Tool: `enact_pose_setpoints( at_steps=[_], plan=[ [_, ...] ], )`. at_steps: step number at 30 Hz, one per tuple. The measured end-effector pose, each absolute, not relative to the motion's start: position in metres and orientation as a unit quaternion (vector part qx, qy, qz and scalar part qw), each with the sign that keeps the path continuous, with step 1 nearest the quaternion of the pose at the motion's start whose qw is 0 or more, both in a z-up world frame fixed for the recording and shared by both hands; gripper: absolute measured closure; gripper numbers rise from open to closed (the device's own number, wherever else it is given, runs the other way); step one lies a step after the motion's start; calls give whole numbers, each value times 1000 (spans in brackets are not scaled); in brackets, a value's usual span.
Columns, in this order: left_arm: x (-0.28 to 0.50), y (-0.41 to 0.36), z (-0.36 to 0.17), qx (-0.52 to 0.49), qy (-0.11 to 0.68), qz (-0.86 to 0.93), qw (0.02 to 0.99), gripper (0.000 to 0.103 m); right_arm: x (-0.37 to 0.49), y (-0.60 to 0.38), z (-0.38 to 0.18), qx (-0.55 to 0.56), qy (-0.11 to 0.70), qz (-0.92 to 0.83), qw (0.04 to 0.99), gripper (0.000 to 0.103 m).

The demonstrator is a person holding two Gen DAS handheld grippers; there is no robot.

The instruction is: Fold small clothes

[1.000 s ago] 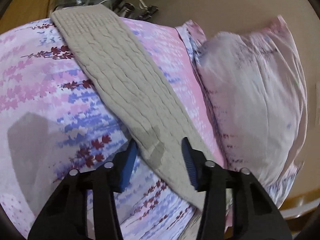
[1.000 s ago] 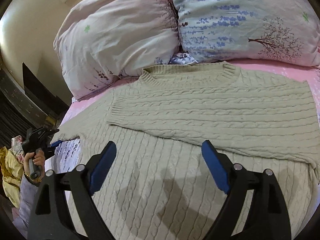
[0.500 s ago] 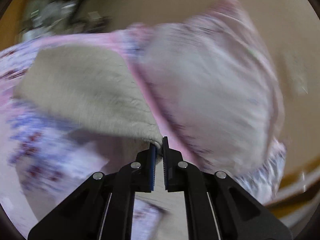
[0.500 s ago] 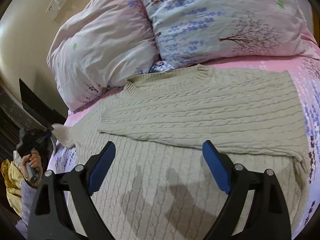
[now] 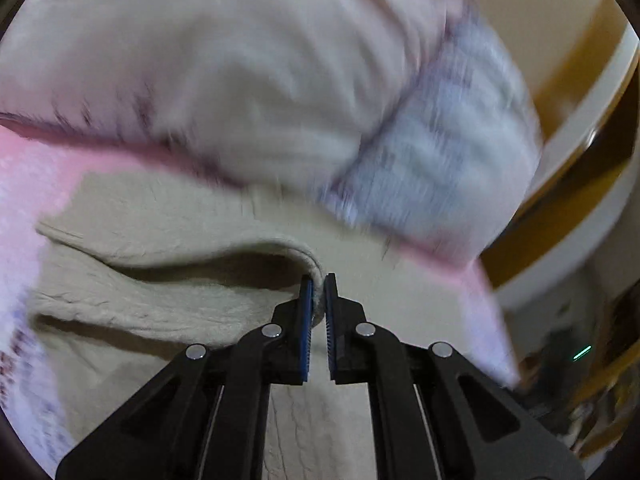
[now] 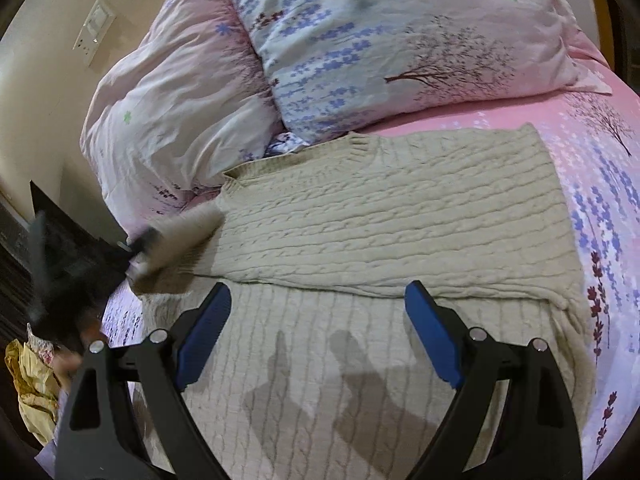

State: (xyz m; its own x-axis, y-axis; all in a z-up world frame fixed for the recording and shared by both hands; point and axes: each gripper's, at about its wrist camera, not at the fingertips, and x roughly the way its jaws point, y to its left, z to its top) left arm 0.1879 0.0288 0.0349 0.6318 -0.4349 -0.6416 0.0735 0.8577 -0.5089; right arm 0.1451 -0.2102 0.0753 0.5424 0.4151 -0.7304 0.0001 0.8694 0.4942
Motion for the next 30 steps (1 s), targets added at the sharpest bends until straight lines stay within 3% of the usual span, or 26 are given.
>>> enact_pose_setpoints(
  at_steps=[4, 7, 8, 9, 10, 11, 14, 19, 25, 27, 29, 30],
  plan=[
    [197, 9, 4, -177, 459, -150, 857, 97, 149, -209, 73, 222, 467, 121, 847, 15],
    [190, 19, 9, -184, 448, -166, 859, 93, 153, -200, 78, 209, 465, 131, 850, 15],
    [188, 28, 13, -199, 444, -171, 857, 71, 154, -196, 80, 204, 464, 135, 851, 15],
    [182, 37, 15, -210, 440, -165, 857, 33, 155, -193, 82, 202, 463, 139, 852, 15],
    [177, 49, 17, -223, 432, -148, 861, 20, 156, -189, 83, 199, 461, 144, 853, 15],
    [173, 62, 20, -238, 419, -128, 867, 17, 156, -186, 84, 197, 460, 147, 853, 15],
    [173, 101, 15, -305, 415, -106, 851, 21, 159, -180, 83, 197, 461, 153, 852, 15],
    [177, 151, -14, -440, 437, -66, 782, 45, 159, -177, 79, 197, 466, 157, 848, 15],
    [179, 154, -15, -492, 425, -41, 759, 52, 158, -190, 81, 208, 459, 148, 851, 15],
    [184, 156, -13, -507, 412, -34, 756, 83, 155, -194, 82, 209, 455, 149, 853, 15],
    [194, 146, -4, -487, 407, -44, 771, 95, 153, -197, 82, 206, 453, 147, 855, 15],
    [199, 134, 5, -468, 405, -60, 783, 95, 153, -200, 82, 208, 451, 144, 856, 15]
  ],
)
